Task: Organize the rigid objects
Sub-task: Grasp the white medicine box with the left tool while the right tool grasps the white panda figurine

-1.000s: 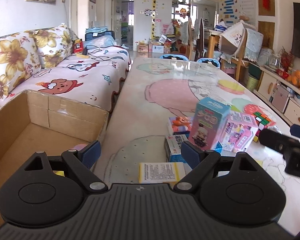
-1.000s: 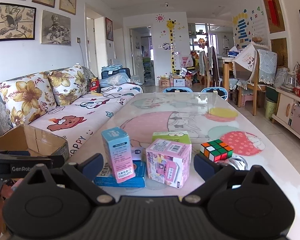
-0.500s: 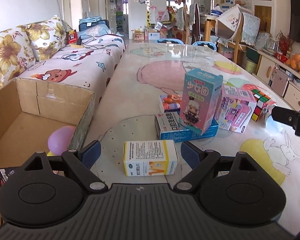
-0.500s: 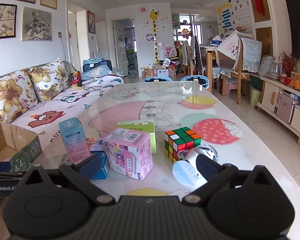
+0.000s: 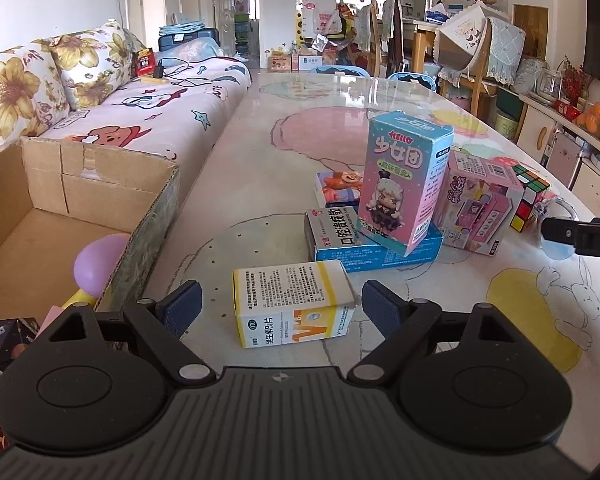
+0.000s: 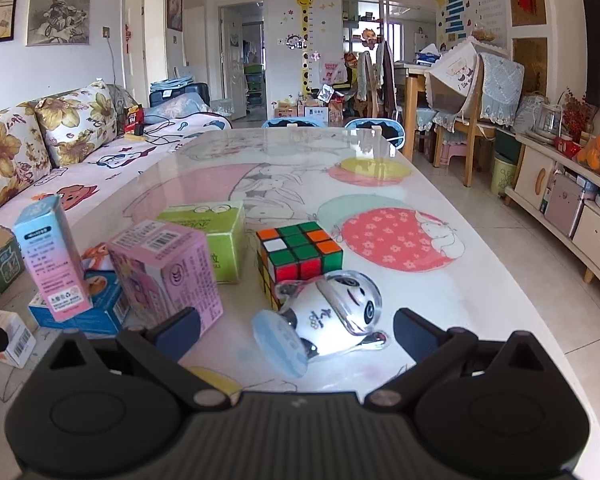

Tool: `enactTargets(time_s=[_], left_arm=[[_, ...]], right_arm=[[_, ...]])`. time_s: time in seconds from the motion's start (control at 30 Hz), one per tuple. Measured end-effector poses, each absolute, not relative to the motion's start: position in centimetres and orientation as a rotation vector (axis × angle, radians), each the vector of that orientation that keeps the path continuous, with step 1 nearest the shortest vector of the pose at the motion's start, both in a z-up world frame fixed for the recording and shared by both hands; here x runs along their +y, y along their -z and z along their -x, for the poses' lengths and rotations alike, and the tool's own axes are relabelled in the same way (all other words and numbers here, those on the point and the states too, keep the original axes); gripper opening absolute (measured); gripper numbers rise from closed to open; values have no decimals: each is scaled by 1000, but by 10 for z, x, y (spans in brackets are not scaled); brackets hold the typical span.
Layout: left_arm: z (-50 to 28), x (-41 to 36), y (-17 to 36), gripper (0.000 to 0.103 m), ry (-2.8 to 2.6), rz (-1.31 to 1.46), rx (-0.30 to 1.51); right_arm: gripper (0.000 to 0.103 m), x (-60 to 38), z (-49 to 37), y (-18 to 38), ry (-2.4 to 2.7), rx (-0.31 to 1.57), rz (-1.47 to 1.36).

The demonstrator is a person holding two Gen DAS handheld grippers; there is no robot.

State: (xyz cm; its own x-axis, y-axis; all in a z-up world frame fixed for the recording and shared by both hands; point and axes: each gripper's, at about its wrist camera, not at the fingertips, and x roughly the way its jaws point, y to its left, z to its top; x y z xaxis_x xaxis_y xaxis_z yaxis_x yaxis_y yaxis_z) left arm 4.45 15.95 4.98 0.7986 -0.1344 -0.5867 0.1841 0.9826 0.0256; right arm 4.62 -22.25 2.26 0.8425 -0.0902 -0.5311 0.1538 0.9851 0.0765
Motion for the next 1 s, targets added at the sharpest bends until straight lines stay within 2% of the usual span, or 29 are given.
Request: enactTargets(time_s=[0.53, 0.67, 0.77, 0.9, 1.0], left_arm=[[-50, 148, -36, 103, 180, -110, 670], [-51, 146, -35, 103, 162, -112, 674], [-54, 148, -35, 97, 141, -100, 680], [-61, 153, -36, 87, 123, -70, 688], [-65, 156, -36, 87, 112, -69, 685]], right_arm=[[102, -238, -67, -9, 104, 624, -166], [96, -236, -72, -9, 104, 633, -150], [89, -239, -73, -9, 119, 635, -157], [89, -241, -73, -9, 118, 632, -160], [88, -240, -72, -10, 123, 629, -155]])
